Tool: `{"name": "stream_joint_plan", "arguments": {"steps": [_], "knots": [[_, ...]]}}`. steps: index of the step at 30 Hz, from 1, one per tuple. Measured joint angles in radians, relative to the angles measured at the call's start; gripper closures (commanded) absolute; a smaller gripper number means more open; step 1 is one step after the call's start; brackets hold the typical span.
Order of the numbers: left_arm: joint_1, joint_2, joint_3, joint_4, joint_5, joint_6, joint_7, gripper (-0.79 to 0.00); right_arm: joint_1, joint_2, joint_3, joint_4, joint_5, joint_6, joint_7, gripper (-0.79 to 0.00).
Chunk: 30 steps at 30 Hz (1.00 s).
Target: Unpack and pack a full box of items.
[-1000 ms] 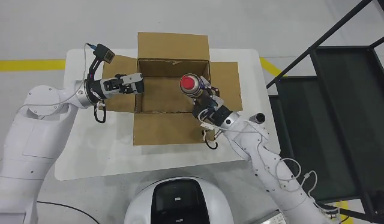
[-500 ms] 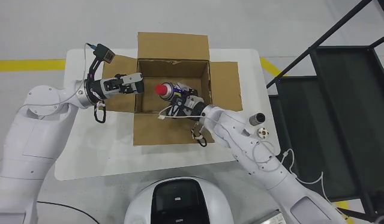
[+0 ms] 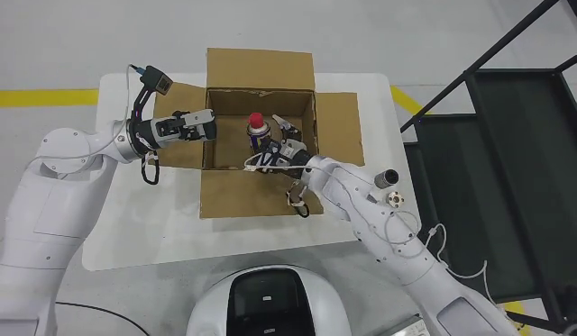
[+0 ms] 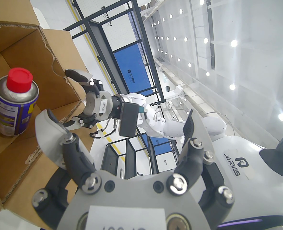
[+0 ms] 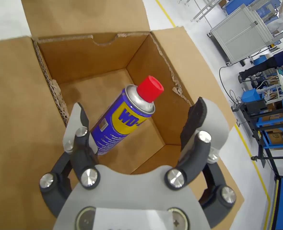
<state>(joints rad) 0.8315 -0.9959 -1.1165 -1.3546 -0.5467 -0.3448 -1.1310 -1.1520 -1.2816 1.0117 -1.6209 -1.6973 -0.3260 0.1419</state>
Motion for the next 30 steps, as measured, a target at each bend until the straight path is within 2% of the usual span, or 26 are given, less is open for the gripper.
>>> {"name": "stream_joint_plan", "arguments": {"steps": [6, 16, 23, 30], "knots": [[0.000, 0.000, 0.000, 0.000, 0.000, 0.000, 0.000, -0.785, -0.082, 0.009, 0.075, -0.075, 0.162, -0.028, -0.130, -0.785], [0.000, 0.000, 0.000, 0.000, 0.000, 0.000, 0.000, -0.785, -0.218, 0.032, 0.181, -0.181, 0.236, -0.069, -0.219, -0.785], [0.000, 0.000, 0.000, 0.000, 0.000, 0.000, 0.000, -0.785, -0.399, 0.068, 0.350, -0.284, 0.209, -0.156, -0.244, -0.785], [0.000, 0.000, 0.000, 0.000, 0.000, 0.000, 0.000, -0.785, -0.568, 0.092, 0.537, -0.272, 0.225, -0.162, -0.245, -0.785]]}}
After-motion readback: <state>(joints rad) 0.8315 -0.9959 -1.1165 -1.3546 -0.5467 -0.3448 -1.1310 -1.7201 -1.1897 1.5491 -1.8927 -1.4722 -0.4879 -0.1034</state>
